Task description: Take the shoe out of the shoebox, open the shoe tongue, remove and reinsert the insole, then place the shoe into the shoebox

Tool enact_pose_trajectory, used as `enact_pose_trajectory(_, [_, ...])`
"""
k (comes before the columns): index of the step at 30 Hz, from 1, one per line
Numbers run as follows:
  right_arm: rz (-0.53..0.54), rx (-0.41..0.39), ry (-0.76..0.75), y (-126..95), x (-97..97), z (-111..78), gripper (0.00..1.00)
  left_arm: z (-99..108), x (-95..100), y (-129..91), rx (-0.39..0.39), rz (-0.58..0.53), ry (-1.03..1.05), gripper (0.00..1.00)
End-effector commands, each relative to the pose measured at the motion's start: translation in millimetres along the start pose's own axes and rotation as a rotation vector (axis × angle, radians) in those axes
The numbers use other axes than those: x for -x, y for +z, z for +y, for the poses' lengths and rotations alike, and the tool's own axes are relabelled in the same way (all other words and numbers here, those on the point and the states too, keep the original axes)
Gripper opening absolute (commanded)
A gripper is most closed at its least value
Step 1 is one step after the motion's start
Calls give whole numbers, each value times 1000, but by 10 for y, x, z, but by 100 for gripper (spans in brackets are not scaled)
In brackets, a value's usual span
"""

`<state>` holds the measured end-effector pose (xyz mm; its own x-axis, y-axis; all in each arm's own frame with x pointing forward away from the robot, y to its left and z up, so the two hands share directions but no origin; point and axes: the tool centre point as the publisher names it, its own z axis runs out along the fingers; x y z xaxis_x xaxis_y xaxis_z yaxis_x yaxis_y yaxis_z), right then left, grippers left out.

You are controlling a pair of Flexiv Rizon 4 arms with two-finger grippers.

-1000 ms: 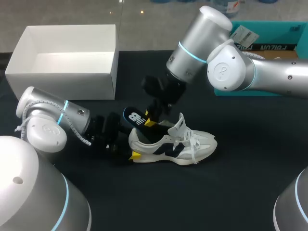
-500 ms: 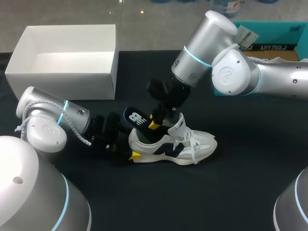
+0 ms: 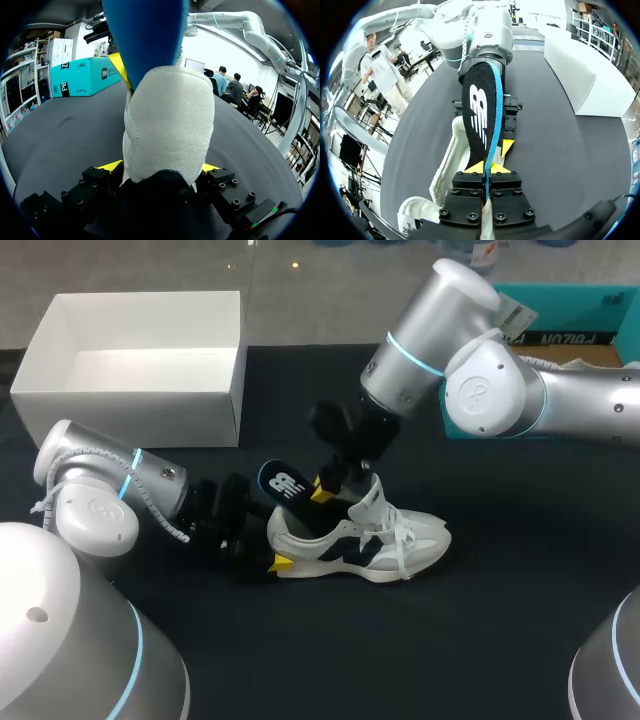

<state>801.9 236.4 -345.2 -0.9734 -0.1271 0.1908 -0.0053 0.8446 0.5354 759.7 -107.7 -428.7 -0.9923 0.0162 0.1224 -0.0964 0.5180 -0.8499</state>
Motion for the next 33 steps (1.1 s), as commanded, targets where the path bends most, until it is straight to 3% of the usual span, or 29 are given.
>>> enact_pose_trajectory(1, [-6, -4, 0, -33, -3, 52, 0, 28, 0, 23, 3, -1, -1, 0])
enact_pose_trajectory(9, [-62, 45, -30, -192, 17, 218, 0, 28, 0, 23, 3, -1, -1, 0])
enact_pose_trajectory(24, [-202, 146, -70, -724, 122, 612, 0, 28, 0, 23, 3, -1, -1, 0])
enact_pose_trajectory(33, [-202, 146, -70, -724, 122, 612, 0, 28, 0, 23, 3, -1, -1, 0])
